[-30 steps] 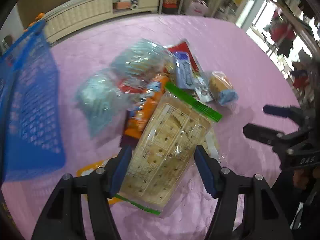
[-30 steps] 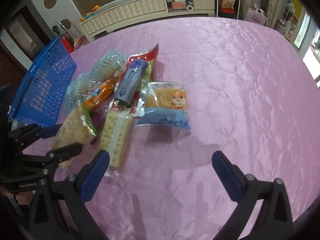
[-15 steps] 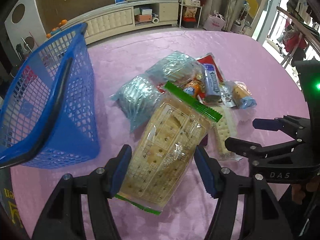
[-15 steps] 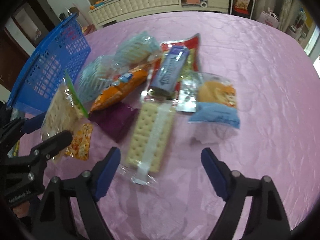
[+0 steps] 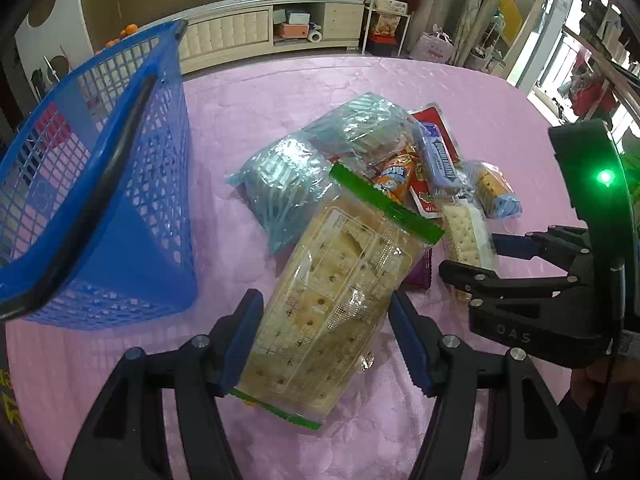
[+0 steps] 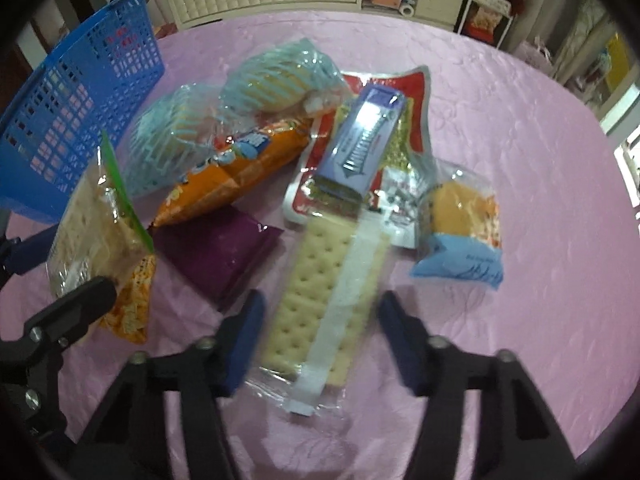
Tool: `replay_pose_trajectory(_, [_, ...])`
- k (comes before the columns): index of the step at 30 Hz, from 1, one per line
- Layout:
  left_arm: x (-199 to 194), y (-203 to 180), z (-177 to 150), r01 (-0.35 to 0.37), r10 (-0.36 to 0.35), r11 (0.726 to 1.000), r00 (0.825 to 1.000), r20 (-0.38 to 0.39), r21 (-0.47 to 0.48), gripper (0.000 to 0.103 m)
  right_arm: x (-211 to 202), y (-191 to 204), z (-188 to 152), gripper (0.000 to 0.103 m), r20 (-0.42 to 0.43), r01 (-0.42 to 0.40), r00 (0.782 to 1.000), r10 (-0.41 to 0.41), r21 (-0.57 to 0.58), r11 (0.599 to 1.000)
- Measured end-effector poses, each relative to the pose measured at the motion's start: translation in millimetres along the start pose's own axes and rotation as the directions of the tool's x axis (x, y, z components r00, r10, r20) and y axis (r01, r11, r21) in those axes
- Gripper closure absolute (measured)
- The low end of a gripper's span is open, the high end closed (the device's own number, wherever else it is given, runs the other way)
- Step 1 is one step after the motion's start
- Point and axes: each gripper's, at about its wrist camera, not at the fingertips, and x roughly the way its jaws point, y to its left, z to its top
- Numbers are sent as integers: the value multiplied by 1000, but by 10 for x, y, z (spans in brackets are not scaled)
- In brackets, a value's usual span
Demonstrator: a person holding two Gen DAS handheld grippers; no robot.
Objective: Organize snacks
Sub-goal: 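Close both tools on their cracker packs and lift them toward the blue basket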
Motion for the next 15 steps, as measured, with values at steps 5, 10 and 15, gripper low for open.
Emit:
replay_pose_trajectory(5, [11, 27, -32, 11, -11, 1000, 1000, 9, -10, 40, -116, -7, -130, 48, 26, -26, 999, 26, 5, 1000])
replay_pose_trajectory(10, [-107, 14, -53, 24, -24, 1000, 999, 36, 2, 40, -432, 29, -271, 48, 88, -77, 993, 78, -21, 997])
replay_pose_trajectory(15, [-474, 9, -96, 40, -38, 999, 995, 96, -19, 40, -834, 69, -405, 48, 151, -98, 983, 104, -48, 994])
